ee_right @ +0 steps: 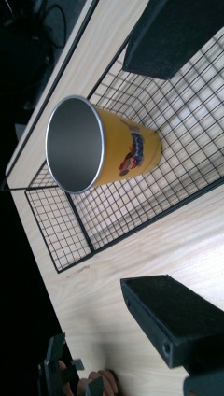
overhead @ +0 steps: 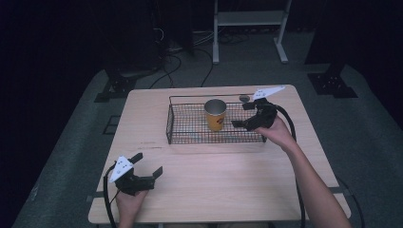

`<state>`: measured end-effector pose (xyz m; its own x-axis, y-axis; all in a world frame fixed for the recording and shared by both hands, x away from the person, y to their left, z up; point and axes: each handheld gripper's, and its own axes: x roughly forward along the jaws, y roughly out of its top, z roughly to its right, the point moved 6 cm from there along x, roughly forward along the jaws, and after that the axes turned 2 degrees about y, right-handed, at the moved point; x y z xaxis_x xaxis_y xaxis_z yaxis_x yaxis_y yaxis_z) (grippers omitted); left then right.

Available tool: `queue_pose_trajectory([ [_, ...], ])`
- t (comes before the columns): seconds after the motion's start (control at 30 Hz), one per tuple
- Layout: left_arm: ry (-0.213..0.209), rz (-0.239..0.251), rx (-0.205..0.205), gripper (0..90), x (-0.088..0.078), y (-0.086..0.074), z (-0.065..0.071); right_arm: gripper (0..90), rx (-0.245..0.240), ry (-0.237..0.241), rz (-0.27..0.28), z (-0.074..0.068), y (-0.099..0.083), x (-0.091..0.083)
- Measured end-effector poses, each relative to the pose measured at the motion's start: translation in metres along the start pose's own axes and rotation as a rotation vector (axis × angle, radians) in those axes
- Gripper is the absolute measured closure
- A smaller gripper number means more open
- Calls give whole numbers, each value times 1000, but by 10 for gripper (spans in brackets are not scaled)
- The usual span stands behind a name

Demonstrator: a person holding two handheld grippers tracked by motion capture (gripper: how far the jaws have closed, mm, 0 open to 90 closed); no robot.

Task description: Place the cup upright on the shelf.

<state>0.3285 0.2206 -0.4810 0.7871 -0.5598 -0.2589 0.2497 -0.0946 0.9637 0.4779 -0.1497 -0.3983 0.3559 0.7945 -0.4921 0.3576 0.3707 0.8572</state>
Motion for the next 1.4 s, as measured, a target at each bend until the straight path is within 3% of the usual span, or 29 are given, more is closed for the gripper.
queue_pose_trajectory([
  [0.5, 1, 0, -1, 0, 0, 0, 0, 0, 41, 26, 1, -1, -24, -8],
  [1.4, 3, -2, 4, 0, 0, 0, 0, 0, 30, 62, 7, -25, -57, -20],
])
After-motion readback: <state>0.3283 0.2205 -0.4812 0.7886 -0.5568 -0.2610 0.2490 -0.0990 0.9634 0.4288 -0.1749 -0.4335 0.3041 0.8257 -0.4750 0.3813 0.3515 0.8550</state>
